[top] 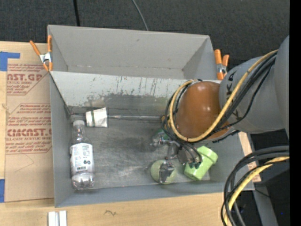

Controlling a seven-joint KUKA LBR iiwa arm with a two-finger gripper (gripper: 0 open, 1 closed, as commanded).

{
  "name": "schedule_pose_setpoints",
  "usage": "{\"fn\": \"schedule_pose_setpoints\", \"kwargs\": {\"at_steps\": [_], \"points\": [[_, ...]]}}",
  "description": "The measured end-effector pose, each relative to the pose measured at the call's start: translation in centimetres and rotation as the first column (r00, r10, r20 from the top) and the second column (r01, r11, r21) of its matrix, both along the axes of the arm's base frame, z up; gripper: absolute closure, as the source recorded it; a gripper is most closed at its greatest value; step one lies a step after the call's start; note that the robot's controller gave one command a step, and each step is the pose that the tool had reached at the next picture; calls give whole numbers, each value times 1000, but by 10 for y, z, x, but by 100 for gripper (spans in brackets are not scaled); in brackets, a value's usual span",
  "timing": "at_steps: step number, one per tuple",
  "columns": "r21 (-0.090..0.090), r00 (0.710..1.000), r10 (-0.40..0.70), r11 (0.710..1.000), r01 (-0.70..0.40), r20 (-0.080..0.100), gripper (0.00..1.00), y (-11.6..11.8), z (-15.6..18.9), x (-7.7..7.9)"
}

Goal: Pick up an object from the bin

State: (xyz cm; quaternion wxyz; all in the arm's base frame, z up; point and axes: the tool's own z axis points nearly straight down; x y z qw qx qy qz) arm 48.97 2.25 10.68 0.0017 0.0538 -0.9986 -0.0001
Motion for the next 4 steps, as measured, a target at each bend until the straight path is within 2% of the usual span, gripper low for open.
{"fn": "schedule_pose_setpoints", "kwargs": {"at_steps": [1, 2, 3, 4], "points": [[1, 1000, -25, 1000, 25, 3, 0, -40, 9, -4], [1, 999, -38, 999, 38, 10, 0, -38, -31, -8], [-1, 1000, 14, 1000, -14, 11, 100, -31, -36, -4], [-1, 1000, 16, 1000, -16, 9, 100, -30, -36, -4]]}}
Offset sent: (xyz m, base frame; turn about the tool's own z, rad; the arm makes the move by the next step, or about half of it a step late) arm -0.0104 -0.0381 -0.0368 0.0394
